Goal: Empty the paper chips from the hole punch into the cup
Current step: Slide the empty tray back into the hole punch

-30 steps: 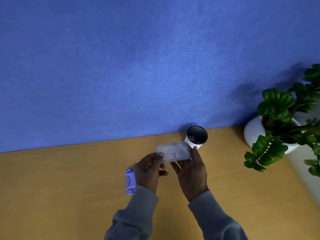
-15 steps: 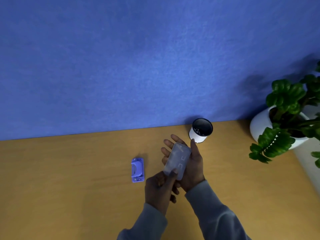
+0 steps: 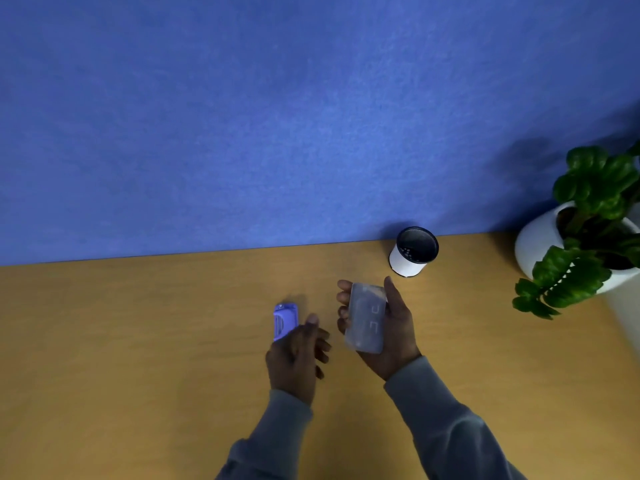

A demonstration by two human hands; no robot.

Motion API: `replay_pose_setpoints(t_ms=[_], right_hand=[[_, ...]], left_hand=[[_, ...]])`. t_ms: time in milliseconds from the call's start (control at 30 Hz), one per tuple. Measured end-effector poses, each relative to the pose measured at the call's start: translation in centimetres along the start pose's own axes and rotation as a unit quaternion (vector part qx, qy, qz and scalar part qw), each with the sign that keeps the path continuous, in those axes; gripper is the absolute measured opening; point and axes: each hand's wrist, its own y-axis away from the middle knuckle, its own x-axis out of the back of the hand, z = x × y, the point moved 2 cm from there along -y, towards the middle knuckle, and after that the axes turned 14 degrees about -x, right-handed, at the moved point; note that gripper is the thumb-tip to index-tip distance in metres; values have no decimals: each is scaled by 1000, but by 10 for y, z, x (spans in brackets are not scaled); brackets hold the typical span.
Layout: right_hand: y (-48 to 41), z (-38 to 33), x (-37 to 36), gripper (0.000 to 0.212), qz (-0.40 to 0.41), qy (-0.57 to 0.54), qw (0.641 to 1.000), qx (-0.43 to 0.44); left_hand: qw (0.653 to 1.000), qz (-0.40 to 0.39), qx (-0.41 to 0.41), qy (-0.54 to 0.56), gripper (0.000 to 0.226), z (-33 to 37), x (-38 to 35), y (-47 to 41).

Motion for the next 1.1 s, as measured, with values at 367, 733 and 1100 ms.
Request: replay_pose_setpoints(t_ms=[367,733,1100], right_hand=[[-7,7,15,71,3,-25,999,-42],[-7,7,25,69,-3,-25,998,-52],[-4,8,30,70,9,-35,999,-39]], left_hand=[[911,-19,-6,-412,39,-62,33,-80],[890,-52,49,-450,44,-77,25,-91],[881,-102,65,-457,39,-52,21,-100]])
